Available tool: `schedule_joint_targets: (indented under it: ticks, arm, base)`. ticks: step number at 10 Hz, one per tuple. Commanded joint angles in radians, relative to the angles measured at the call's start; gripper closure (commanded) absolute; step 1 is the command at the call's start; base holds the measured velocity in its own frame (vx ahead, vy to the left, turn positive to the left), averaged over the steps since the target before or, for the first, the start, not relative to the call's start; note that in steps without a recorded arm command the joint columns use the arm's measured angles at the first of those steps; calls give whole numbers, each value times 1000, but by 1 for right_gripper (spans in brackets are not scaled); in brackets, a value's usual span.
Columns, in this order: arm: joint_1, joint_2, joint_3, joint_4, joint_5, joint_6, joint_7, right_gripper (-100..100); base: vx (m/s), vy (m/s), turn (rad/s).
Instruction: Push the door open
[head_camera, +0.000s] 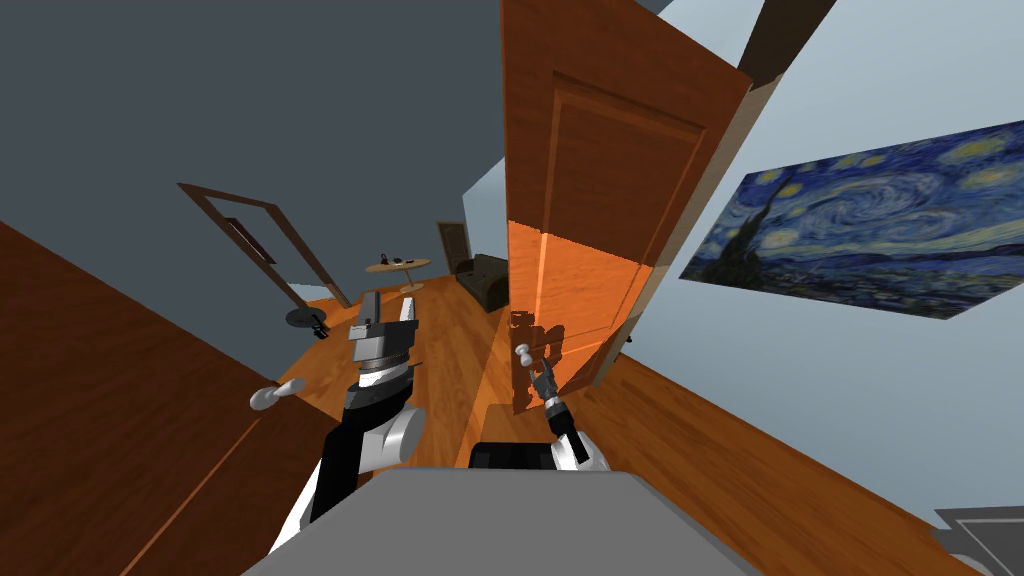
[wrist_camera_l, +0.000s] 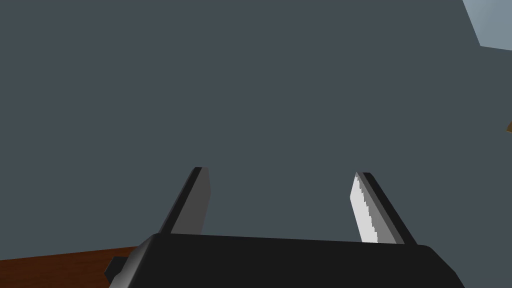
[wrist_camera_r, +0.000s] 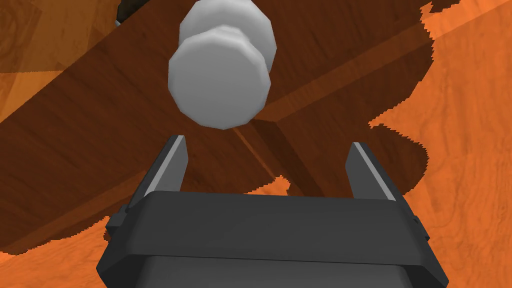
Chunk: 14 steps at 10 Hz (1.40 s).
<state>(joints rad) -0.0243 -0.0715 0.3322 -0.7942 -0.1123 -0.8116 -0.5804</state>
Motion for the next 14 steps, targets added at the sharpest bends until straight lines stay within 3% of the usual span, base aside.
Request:
schedule_joint_targets:
  ticks: [1, 4, 6, 9, 14]
  arm:
    - [4, 5, 16, -6, -35, 2, -50, -100]
    - [7, 8, 27, -9, -59, 3, -106, -100]
    - [12, 16, 48, -15, -105, 5, -173, -100]
    - [15, 20, 58, -18, -128, 6, -229, -100]
    - [24, 38, 97, -29, -213, 10, -373, -100]
  base:
    - [-60, -45, 92]
    - [-44, -32, 33]
    - [-48, -37, 73]
    - [-48, -31, 33]
    - [-53, -35, 55]
